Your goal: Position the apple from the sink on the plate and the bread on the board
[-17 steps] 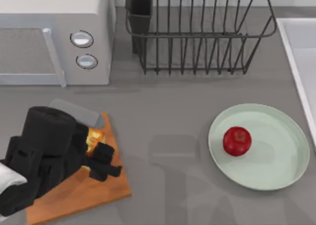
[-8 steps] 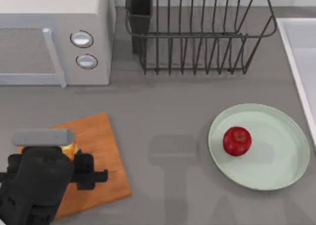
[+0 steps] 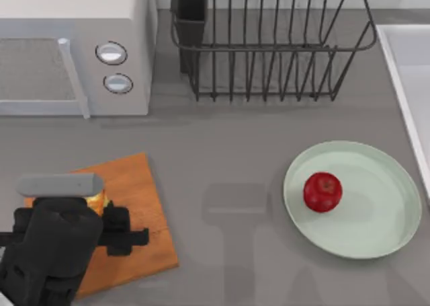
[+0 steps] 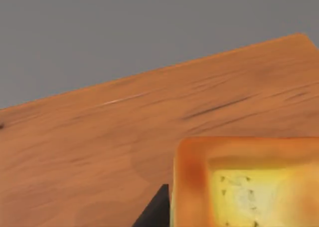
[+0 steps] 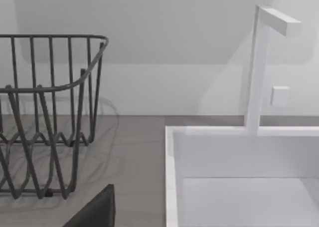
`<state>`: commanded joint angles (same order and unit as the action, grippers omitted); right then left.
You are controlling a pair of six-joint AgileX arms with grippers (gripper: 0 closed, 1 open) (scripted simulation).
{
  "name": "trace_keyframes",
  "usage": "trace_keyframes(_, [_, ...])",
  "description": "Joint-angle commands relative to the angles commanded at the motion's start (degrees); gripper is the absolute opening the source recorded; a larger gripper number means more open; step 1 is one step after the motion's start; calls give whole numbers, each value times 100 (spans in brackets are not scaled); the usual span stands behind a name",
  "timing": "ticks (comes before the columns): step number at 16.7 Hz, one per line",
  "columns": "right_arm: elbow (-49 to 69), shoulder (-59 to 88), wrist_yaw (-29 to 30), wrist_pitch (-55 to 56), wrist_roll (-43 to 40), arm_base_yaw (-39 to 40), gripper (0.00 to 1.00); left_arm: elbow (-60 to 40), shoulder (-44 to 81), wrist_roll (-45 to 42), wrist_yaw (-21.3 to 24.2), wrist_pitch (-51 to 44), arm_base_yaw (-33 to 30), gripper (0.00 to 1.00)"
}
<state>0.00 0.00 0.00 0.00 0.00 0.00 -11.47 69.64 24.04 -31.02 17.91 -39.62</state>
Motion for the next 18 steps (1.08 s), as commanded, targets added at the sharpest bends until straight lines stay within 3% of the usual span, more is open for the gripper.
trace_keyframes(18, [0,0,0,0,0,0,100,-44,1836,-442,456,1977,541,0])
